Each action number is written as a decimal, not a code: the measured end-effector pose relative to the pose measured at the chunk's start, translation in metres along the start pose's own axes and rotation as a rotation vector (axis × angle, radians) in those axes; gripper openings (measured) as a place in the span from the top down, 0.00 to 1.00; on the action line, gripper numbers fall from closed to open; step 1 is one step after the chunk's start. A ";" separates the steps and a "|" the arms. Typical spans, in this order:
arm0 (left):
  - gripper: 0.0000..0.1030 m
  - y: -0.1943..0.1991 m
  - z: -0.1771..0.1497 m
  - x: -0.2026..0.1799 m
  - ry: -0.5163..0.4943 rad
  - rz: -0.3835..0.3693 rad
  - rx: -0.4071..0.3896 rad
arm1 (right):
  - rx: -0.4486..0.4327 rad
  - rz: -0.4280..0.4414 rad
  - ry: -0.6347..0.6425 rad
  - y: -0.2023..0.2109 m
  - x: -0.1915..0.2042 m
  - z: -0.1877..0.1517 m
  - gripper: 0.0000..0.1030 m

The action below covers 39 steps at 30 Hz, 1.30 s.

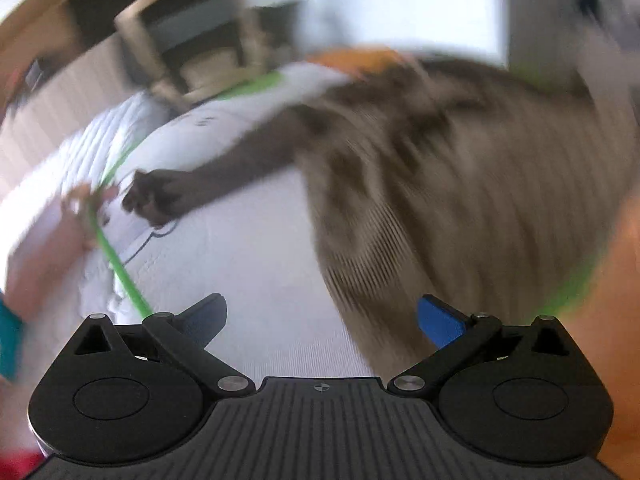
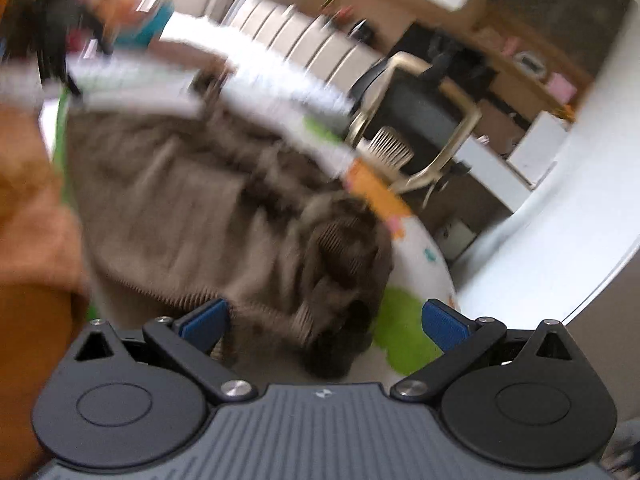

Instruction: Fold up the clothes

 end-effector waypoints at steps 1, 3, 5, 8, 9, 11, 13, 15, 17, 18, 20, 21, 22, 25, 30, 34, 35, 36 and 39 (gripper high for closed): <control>0.00 -0.006 0.013 0.011 0.092 -0.017 -0.021 | -0.022 0.001 -0.045 -0.006 -0.005 0.006 0.00; 0.00 -0.020 0.035 0.028 0.254 -0.053 -0.050 | -0.040 0.024 -0.101 -0.027 -0.007 0.019 0.00; 0.00 -0.040 0.053 0.042 0.355 -0.073 -0.082 | -0.045 0.053 -0.082 -0.050 -0.002 0.036 0.00; 0.00 -0.069 0.077 0.060 0.466 -0.080 -0.127 | -0.059 0.111 -0.069 -0.090 0.009 0.067 0.00; 0.00 -0.083 0.082 0.064 0.491 -0.085 -0.127 | -0.053 0.148 -0.101 -0.109 0.013 0.077 0.00; 0.00 -0.110 0.088 0.069 0.530 -0.079 -0.109 | -0.028 0.232 -0.192 -0.150 0.021 0.096 0.00; 0.00 -0.136 0.085 0.071 0.553 -0.055 -0.067 | 0.046 0.305 -0.348 -0.195 0.026 0.102 0.00; 0.00 -0.153 0.079 0.071 0.557 -0.027 -0.032 | 0.144 0.361 -0.527 -0.241 0.031 0.102 0.00; 0.00 -0.152 0.078 0.063 0.487 0.013 -0.051 | 0.197 0.399 -0.652 -0.270 0.037 0.090 0.00; 0.00 -0.152 0.076 0.062 0.479 0.015 -0.055 | 0.221 0.417 -0.713 -0.284 0.040 0.084 0.00; 0.00 -0.150 0.071 0.060 0.470 0.018 -0.070 | 0.259 0.426 -0.748 -0.300 0.053 0.068 0.00; 0.00 -0.150 0.070 0.059 0.467 0.018 -0.072 | 0.240 0.418 -0.736 -0.299 0.057 0.065 0.00; 0.00 -0.149 0.070 0.059 0.466 0.019 -0.069 | 0.215 0.408 -0.721 -0.297 0.060 0.064 0.00; 0.00 -0.152 0.070 0.056 0.435 0.029 -0.053 | 0.216 0.387 -0.659 -0.293 0.069 0.063 0.00; 0.00 -0.146 0.069 0.061 0.438 0.057 -0.064 | 0.201 0.379 -0.625 -0.292 0.073 0.065 0.00; 0.00 -0.136 0.081 0.110 0.609 0.255 -0.155 | 0.183 0.395 -0.669 -0.290 0.065 0.064 0.00; 0.00 -0.140 0.086 0.121 0.626 0.289 -0.150 | 0.183 0.390 -0.665 -0.289 0.065 0.065 0.00; 0.01 -0.145 0.092 0.131 0.642 0.323 -0.146 | 0.182 0.384 -0.659 -0.289 0.066 0.065 0.00; 0.02 -0.165 0.103 0.155 0.689 0.380 -0.108 | 0.179 0.377 -0.657 -0.289 0.067 0.066 0.00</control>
Point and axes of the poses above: each gripper's, at about its wrist camera, not at the fingertips, and y roughly against the way its jaws point, x to its left, z to its top, the point moved 6 cm from there along -y, roughly the way its jaws point, and after that the axes turned 4 degrees about -z, right-handed, at the moved point
